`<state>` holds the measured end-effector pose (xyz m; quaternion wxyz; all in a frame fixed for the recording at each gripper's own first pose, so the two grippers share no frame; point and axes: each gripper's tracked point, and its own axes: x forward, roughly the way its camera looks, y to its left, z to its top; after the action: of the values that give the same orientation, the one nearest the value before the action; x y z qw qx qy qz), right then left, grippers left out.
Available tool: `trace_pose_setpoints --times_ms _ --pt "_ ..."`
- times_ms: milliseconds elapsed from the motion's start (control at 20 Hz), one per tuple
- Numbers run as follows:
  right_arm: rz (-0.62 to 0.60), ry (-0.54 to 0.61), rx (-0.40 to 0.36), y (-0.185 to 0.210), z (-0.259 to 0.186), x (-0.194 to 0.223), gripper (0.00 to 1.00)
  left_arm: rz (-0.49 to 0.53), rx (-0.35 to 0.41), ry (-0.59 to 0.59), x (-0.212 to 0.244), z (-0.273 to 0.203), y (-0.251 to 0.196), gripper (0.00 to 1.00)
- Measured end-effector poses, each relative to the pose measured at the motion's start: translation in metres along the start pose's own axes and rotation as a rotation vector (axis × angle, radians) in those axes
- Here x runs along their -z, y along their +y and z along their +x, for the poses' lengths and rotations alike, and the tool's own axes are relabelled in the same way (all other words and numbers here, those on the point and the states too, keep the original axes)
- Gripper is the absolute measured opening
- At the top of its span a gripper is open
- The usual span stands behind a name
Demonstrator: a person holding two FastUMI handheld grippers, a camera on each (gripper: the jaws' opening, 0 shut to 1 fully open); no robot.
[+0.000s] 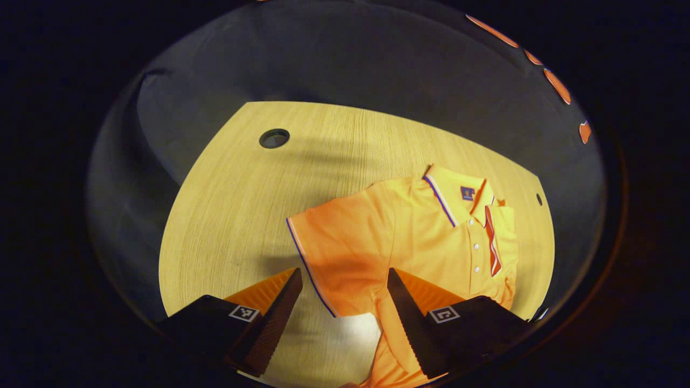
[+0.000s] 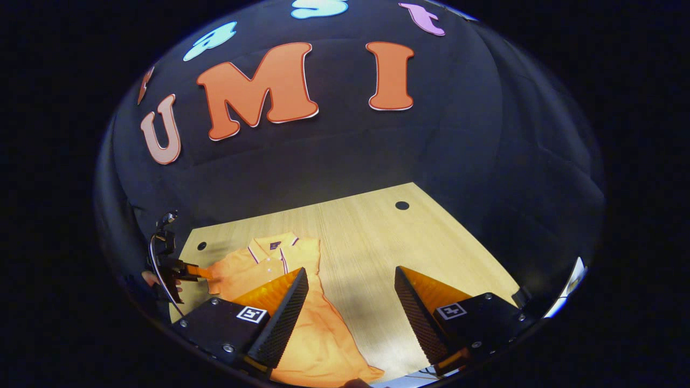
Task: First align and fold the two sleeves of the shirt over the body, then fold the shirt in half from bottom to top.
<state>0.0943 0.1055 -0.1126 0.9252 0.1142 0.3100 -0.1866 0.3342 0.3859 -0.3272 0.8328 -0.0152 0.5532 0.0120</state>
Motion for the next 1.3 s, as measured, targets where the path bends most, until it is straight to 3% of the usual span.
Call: trace_pose_setpoints --times_ms 250,450,650,750,850,900,950,1000,1300 --pt "-0.04 -0.023 0.04 -0.019 -0.025 0.003 0.99 0.043 -0.071 0.063 -0.003 0.031 0.011 0.97" --pt "-0.009 -0.037 0.058 -0.029 -0.041 0.009 0.99 -0.001 -0.107 0.1 -0.012 0.045 0.028 0.98" --pt "0.024 -0.027 0.084 -0.034 -0.049 0.02 0.99 0.015 -0.122 0.107 -0.019 0.045 0.03 0.91" --pt "0.031 -0.028 0.092 -0.033 -0.052 0.021 0.99 0.029 -0.105 0.111 -0.018 0.045 0.025 0.8" --pt "0.03 -0.027 0.085 -0.028 -0.053 0.02 0.99 0.025 -0.077 0.108 -0.017 0.049 0.016 0.43" --pt "0.024 -0.03 0.081 -0.025 -0.052 0.018 0.99 0.034 -0.064 0.108 -0.017 0.047 0.015 0.16" --pt "0.016 -0.033 0.083 -0.023 -0.051 0.017 0.99 0.032 -0.051 0.099 -0.018 0.045 0.014 0.15" --pt "0.01 -0.038 0.083 -0.021 -0.052 0.014 0.99 0.042 -0.029 0.094 -0.018 0.042 0.013 0.06" --pt "0.021 -0.032 0.063 -0.008 -0.045 0.015 0.99 0.122 0.041 -0.036 -0.049 0.01 0.002 0.06"
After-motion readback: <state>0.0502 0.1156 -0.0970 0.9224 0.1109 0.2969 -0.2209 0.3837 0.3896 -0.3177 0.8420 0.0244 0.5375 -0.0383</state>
